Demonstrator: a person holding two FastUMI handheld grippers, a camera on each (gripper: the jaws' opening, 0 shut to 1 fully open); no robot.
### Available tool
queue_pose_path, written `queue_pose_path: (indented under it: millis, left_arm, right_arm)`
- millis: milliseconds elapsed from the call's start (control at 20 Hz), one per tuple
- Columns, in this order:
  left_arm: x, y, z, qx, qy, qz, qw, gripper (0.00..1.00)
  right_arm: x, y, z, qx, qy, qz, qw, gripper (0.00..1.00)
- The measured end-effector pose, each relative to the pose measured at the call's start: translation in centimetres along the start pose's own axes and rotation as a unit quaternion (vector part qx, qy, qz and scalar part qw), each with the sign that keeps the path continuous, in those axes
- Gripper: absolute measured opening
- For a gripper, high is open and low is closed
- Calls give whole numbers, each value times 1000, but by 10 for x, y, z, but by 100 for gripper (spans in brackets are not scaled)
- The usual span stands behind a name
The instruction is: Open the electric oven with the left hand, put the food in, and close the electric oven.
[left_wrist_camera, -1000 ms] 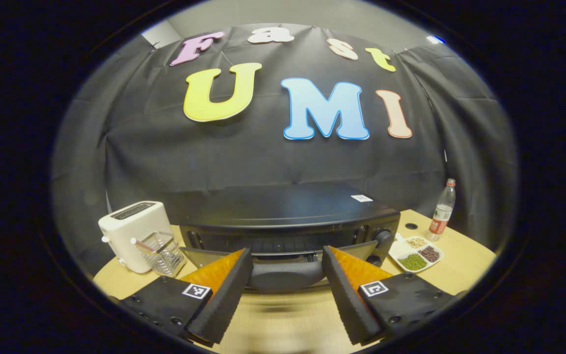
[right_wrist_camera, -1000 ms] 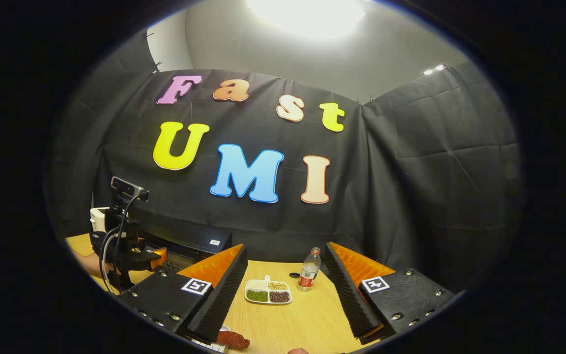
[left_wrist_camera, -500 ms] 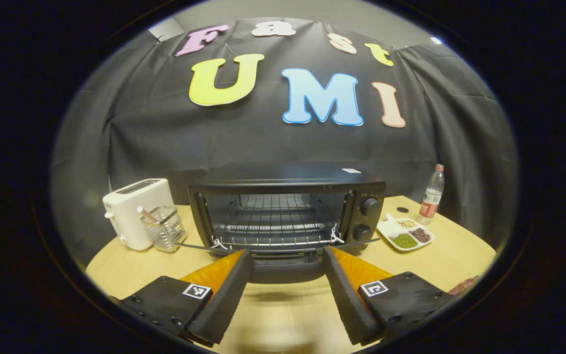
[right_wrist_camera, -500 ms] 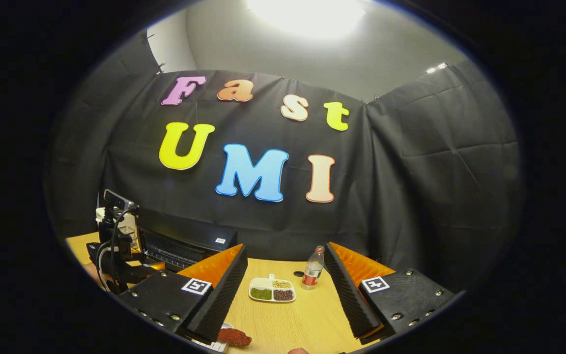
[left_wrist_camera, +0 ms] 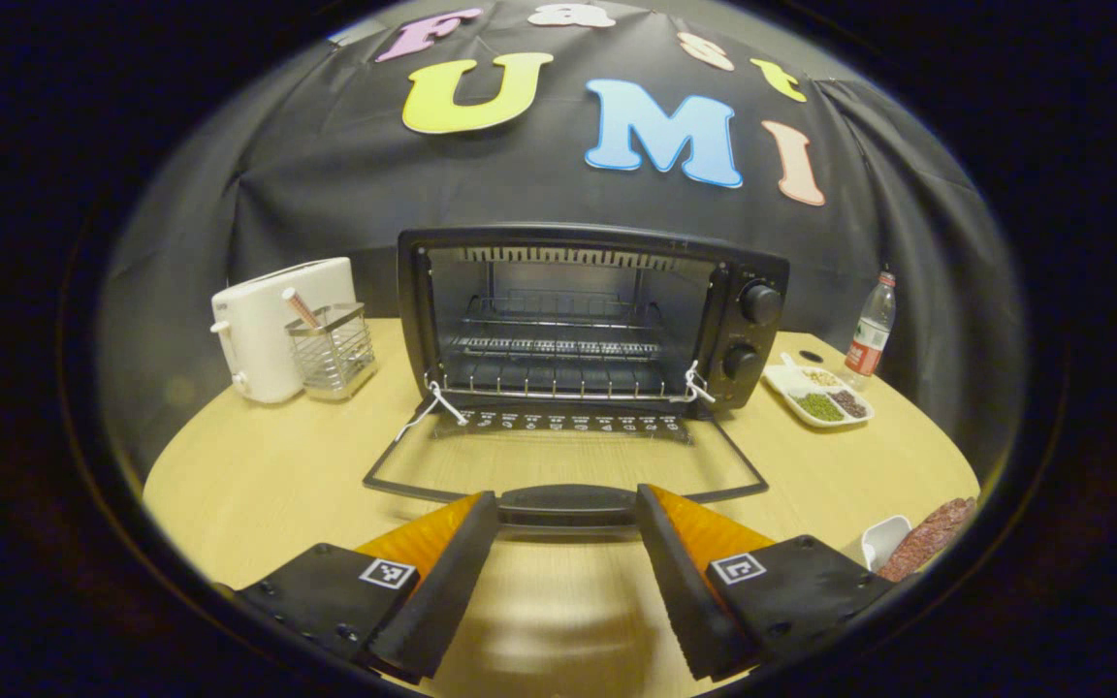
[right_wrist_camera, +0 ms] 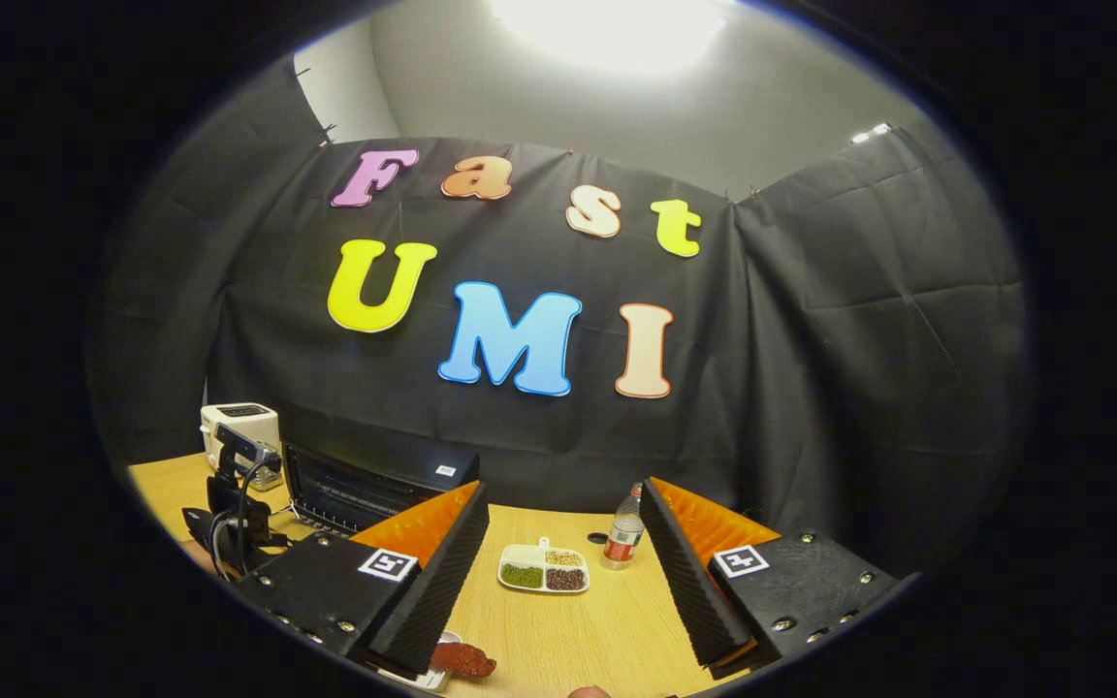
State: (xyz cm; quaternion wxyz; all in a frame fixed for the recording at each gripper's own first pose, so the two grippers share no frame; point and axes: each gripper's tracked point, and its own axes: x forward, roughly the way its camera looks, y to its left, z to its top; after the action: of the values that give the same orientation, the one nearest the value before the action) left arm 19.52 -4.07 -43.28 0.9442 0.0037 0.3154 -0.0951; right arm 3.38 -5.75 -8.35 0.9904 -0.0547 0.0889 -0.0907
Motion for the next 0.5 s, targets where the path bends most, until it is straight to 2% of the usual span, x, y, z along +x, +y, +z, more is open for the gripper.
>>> queue_pose_path:
  millis: [150,200,400,450,500]
  left_arm:
    - [-25,-3,22,-8,-29,-6,1000,95]
    - [-38,-6,34,-7,-42,-9,999,98]
    - [-107,-18,91,-14,-110,-18,994,94]
    - [-126,-20,103,-15,-126,-18,992,97]
    - [-144,-21,114,-18,-141,-17,990,94]
  right_arm:
    - [5,7,-13,16,23,24,999,95]
    - [6,12,-21,30,39,38,998,95]
    - [10,28,-57,71,101,87,989,95]
    - [8,33,-70,75,117,96,986,95]
    - [8,37,-82,77,131,106,983,96]
